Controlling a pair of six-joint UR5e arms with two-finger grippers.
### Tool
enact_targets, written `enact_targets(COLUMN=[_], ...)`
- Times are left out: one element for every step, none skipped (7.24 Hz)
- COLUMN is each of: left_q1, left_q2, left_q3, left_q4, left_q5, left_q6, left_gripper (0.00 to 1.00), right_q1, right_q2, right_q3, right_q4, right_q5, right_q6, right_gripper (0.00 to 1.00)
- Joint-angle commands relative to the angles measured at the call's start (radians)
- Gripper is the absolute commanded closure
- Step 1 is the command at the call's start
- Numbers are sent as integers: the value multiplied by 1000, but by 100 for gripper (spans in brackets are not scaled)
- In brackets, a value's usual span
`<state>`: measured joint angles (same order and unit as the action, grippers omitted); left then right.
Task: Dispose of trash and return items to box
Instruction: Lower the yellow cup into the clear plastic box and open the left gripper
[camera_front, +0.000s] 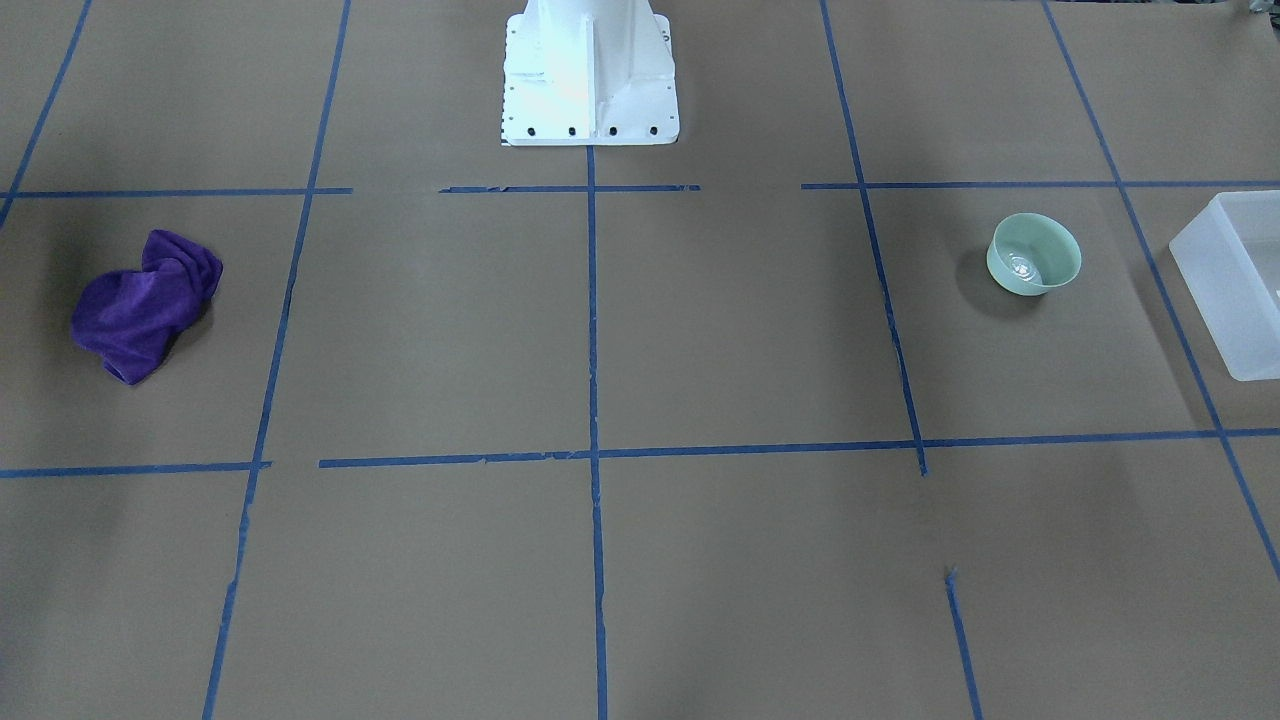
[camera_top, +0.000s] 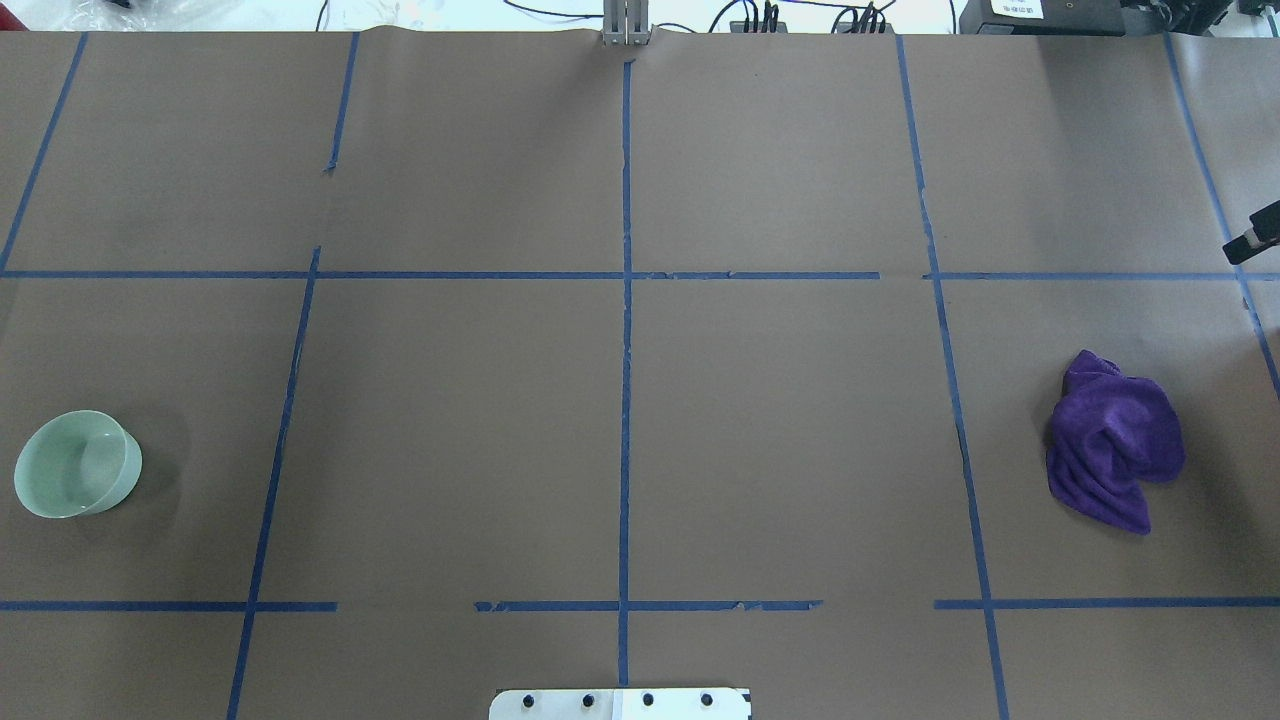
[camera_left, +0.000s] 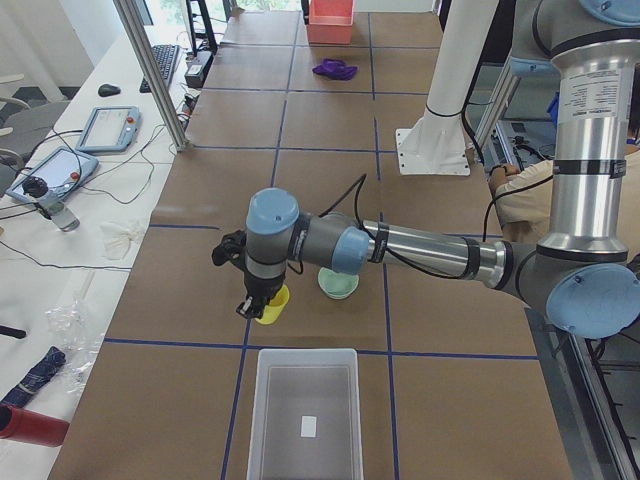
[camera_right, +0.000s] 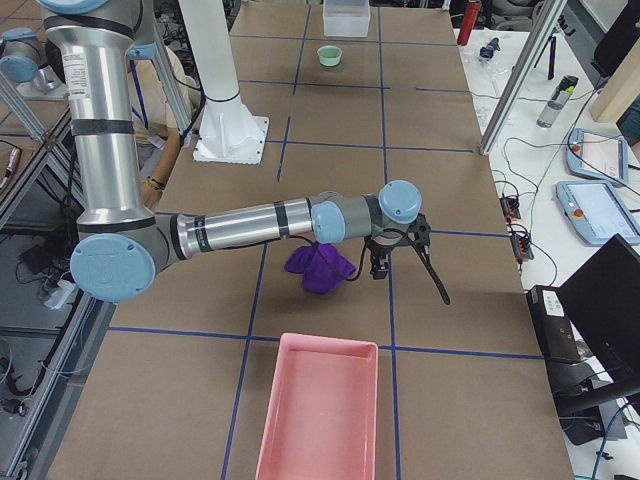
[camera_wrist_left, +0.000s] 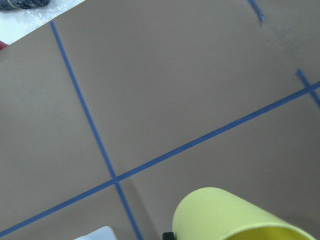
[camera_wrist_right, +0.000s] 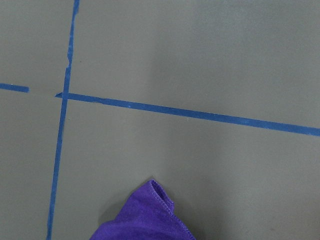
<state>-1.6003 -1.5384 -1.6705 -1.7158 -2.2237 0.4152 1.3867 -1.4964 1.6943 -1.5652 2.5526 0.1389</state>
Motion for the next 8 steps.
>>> enact_targets(left_q1=[-49, -47, -44, -41, -27, -14, -4, 3], left_q2=[-18, -31, -34, -37, -37, -37, -37, -37], left_q3=[282, 381, 435, 489, 521, 528, 532, 532], left_q4=[-67, -127, -157, -207, -225, -225, -226, -228], left_q5=[-78, -97, -102, -182, -214, -215, -215, -215], left_q6=[56, 51, 37, -13, -24, -24, -24, -24], left_gripper=[100, 100, 100, 100, 100, 100, 100, 100], right_q1=[-2, -2, -5, -15, -23, -23, -23, -23], right_q2=[-1, -1, -1, -1, -1, -1, -1, -1], right_q3=[2, 1, -2, -5, -8, -7, -5, -4], right_q4=[1, 1, 1, 1, 1, 1, 1, 1], right_q5=[8, 8, 8, 9, 8, 6, 8, 6], right_q6=[1, -1, -1, -1, -1, -1, -1, 1], right_gripper=[0, 0, 0, 0, 0, 0, 0, 0])
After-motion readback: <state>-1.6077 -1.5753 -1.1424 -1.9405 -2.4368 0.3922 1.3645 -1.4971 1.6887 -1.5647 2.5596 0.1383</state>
